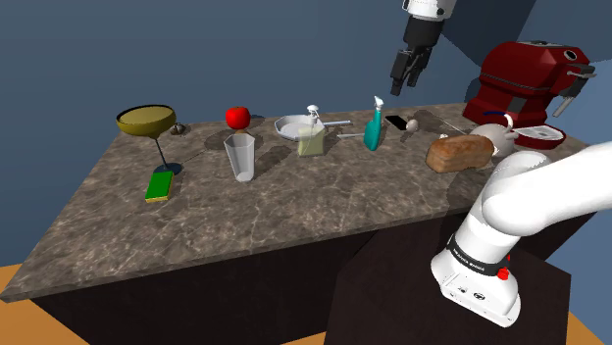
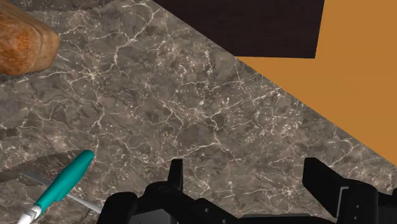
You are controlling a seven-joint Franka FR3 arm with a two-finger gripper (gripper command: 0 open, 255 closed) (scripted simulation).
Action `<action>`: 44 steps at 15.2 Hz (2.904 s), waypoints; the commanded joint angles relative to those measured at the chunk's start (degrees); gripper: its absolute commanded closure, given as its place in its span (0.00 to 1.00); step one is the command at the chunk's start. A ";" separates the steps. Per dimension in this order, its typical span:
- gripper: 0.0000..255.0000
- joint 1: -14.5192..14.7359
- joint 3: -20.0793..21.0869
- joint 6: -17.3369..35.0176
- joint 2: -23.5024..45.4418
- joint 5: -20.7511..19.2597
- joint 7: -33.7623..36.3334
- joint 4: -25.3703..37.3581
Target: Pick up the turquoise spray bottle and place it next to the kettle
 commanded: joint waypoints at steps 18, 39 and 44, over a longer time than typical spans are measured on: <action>0.00 -5.21 -13.49 20.31 25.93 -4.81 -8.28 6.72; 0.00 -11.02 -21.60 32.92 56.82 5.73 -19.43 24.33; 0.00 -11.16 -21.54 33.96 57.44 6.06 -19.64 23.85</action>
